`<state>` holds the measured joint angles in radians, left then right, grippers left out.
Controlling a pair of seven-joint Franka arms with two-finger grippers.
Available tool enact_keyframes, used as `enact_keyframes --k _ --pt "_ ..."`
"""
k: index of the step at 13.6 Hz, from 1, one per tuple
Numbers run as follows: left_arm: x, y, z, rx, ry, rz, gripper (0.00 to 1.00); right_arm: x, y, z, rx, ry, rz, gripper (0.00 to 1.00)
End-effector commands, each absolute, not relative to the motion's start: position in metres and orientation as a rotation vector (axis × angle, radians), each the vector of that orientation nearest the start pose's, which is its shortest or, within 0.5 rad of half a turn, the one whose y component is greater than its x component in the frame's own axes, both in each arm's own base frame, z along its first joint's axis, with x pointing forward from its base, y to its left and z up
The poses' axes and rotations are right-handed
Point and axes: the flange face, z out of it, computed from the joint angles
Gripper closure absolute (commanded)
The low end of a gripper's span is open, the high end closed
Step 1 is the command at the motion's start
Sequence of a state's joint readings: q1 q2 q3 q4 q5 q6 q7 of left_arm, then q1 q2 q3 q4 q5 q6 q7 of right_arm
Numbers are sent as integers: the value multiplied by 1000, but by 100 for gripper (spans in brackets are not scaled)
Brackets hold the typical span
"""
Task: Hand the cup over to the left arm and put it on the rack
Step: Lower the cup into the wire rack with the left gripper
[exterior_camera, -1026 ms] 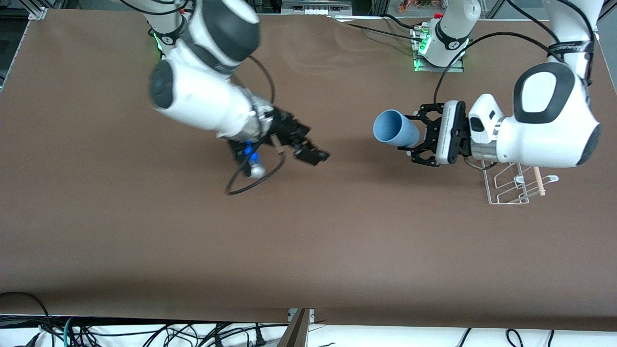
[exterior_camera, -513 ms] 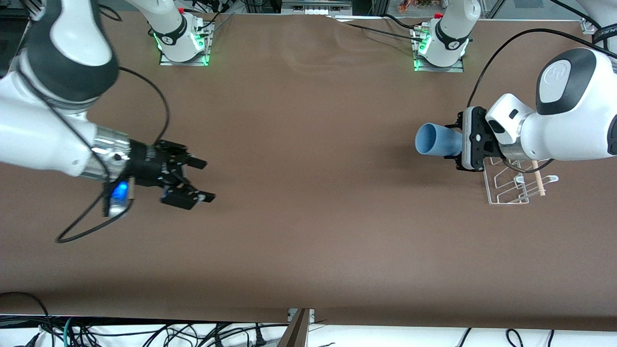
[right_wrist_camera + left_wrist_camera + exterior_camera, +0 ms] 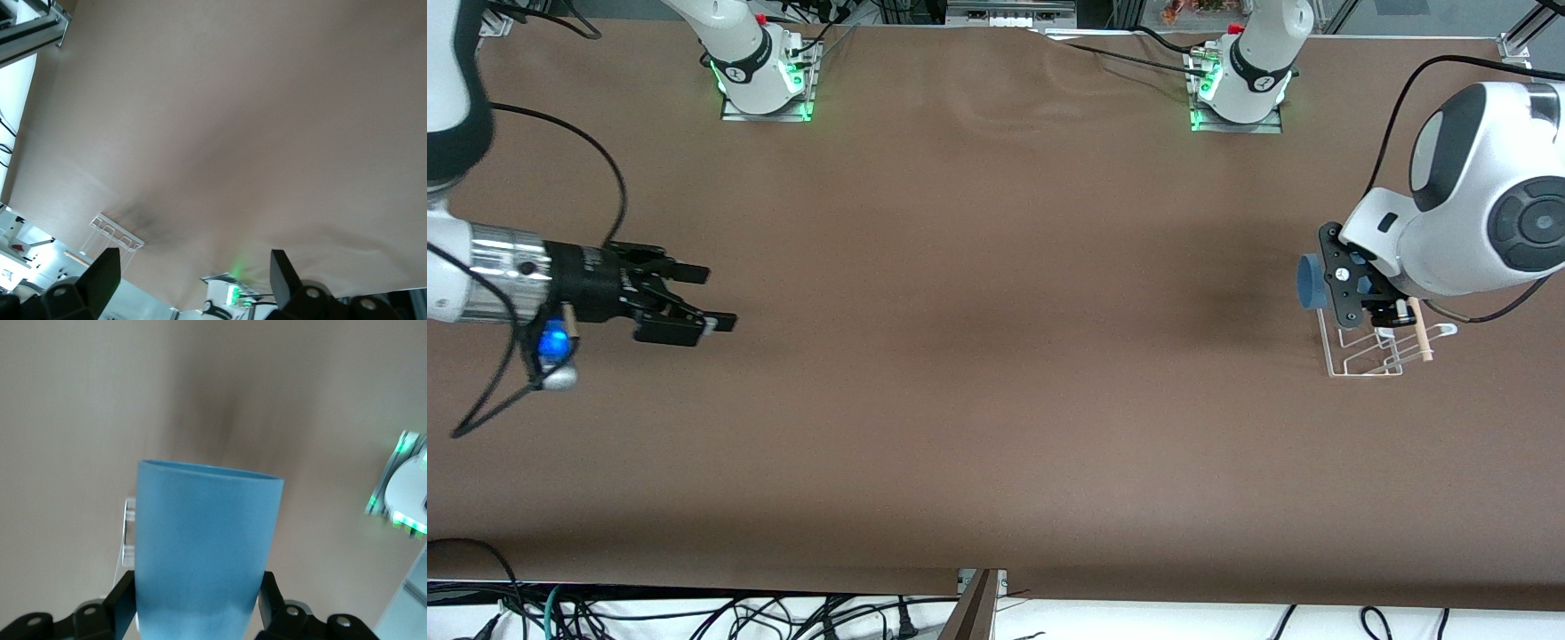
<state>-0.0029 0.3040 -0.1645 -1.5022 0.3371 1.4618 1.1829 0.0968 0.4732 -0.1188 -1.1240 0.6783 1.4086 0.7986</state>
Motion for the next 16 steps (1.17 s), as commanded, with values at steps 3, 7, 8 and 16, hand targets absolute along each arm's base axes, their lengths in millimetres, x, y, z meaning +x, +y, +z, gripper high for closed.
enact_keyframes --k 3,7,8,16 --pt "617 -71 425 -2034 1499 1033 87 632 45 566 -2500 813 444 1" --pt "628 -70 385 -1737 1274 1139 92 564 59 577 -2747 489 193 1" --pt "625 -72 379 -1724 1269 1130 94 552 67 577 -2847 362 143 1" --pt "540 -55 322 -1567 1114 1184 95 522 62 545 -3169 -8 90 1"
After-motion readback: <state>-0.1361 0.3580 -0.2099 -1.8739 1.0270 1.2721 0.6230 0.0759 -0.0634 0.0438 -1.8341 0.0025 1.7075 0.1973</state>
